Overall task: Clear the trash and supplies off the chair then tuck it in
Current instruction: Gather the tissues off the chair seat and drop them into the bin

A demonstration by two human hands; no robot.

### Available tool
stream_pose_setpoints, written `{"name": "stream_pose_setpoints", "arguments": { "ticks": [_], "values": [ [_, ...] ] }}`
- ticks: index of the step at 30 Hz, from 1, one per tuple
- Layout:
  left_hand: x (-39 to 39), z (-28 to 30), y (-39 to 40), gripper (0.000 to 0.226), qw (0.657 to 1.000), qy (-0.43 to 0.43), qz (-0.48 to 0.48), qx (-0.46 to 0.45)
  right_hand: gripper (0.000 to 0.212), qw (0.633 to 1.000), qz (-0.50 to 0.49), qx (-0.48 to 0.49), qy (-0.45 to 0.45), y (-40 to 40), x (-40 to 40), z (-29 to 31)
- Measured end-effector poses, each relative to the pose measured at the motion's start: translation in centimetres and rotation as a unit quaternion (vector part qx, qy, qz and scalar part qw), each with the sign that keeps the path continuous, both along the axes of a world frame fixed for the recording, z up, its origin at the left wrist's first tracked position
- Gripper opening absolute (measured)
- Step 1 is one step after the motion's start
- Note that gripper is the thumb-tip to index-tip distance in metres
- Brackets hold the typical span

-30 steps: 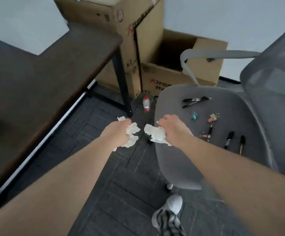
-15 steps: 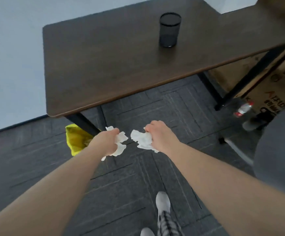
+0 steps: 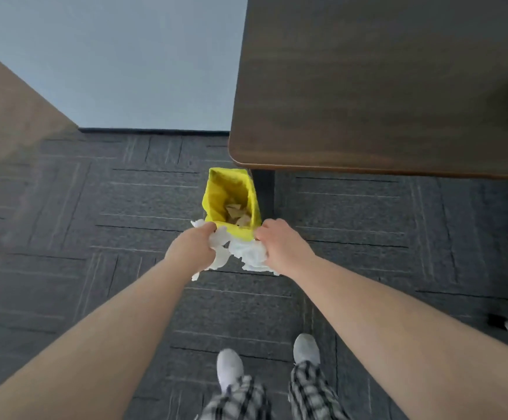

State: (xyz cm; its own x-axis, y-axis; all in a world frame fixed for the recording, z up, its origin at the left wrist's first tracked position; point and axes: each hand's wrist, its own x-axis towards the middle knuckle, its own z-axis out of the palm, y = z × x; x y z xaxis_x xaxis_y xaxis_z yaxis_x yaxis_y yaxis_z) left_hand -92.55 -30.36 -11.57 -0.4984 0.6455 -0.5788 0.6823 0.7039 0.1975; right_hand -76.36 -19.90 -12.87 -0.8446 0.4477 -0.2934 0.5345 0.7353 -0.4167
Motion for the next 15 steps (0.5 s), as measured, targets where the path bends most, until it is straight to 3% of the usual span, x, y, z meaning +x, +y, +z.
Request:
{"name": "stream_pose_setpoints", "arguments": {
  "ticks": [7,15],
  "values": [
    [-7.0,-6.6,1.7,0.056,0.999,-0.021,-0.024,0.020,0.027,0.999,0.009,-0.009,-0.049,0.0,-7.9,-5.5],
    [-14.8,-14.9,7.6,0.052,0.993,-0.062,-0.103,0.016,0.024,0.992,-0.088,-0.010,-0.091,3.4,-17.0,-13.6]
  ]
}}
